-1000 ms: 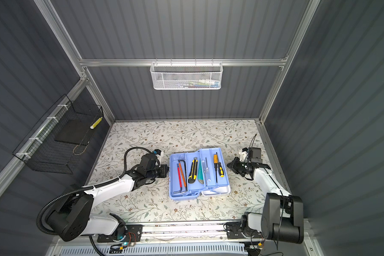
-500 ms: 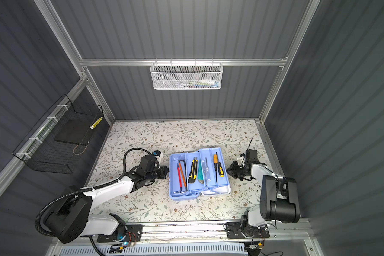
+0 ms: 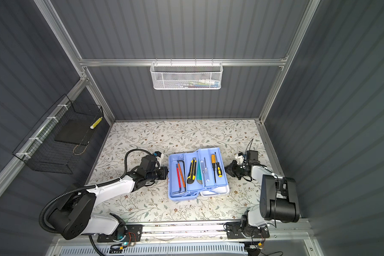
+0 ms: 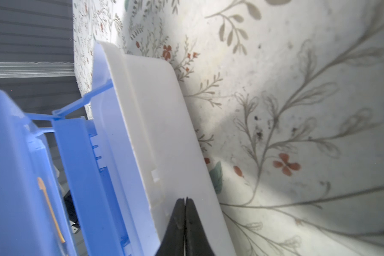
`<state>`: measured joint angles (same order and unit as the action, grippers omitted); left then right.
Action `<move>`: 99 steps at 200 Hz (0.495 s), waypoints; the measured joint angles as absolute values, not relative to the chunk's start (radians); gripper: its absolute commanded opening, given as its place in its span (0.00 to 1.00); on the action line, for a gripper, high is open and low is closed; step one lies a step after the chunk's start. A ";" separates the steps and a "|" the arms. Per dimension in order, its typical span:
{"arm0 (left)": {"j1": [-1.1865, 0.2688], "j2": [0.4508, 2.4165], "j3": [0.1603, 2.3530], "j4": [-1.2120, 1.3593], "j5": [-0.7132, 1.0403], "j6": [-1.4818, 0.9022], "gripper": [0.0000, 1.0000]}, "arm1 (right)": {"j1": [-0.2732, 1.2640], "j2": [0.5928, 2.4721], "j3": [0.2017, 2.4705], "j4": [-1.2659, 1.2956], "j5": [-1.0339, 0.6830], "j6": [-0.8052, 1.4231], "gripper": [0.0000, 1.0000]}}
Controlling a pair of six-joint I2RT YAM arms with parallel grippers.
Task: Pack the tool kit
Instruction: 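Close the right gripper on the white lid edge while the left steadies the tray, then swing the white lid up and over the tray with the right gripper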
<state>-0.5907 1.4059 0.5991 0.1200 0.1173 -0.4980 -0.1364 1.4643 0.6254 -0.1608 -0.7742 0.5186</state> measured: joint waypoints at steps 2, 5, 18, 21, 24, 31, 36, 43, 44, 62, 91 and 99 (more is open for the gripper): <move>-0.591 1.406 0.599 0.120 0.117 -0.498 0.00 | -0.137 1.460 0.624 -0.160 -0.776 0.522 0.08; -0.590 1.406 0.599 0.120 0.117 -0.498 0.00 | -0.137 1.453 0.624 -0.160 -0.779 0.525 0.08; -0.589 1.407 0.599 0.120 0.117 -0.498 0.00 | -0.138 1.422 0.623 -0.161 -0.785 0.532 0.08; -0.589 1.407 0.599 0.120 0.117 -0.498 0.00 | -0.138 1.415 0.623 -0.162 -0.786 0.532 0.08; -0.589 1.408 0.599 0.120 0.117 -0.498 0.00 | -0.138 1.409 0.623 -0.163 -0.787 0.533 0.08; -0.589 1.408 0.599 0.120 0.117 -0.498 0.00 | -0.138 1.395 0.623 -0.165 -0.791 0.535 0.08; -0.589 1.408 0.599 0.120 0.117 -0.498 0.00 | -0.138 1.386 0.623 -0.165 -0.795 0.535 0.08; -0.589 1.408 0.599 0.120 0.117 -0.498 0.00 | -0.138 1.377 0.623 -0.167 -0.800 0.535 0.08; -0.589 1.408 0.599 0.120 0.116 -0.498 0.00 | -0.138 1.376 0.623 -0.167 -0.801 0.536 0.08; -0.589 1.408 0.599 0.118 0.116 -0.498 0.00 | -0.138 1.359 0.623 -0.171 -0.809 0.539 0.08; -0.589 1.408 0.601 0.105 0.112 -0.497 0.00 | -0.138 1.311 0.623 -0.204 -0.825 0.539 0.09; -0.589 1.408 0.601 0.104 0.112 -0.497 0.00 | -0.138 1.290 0.623 -0.218 -0.829 0.539 0.09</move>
<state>-0.5892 1.4078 0.6014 0.1040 0.1120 -0.4973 -0.1375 1.2903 0.6231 -0.2180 -0.8288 0.5388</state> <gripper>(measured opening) 0.049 0.085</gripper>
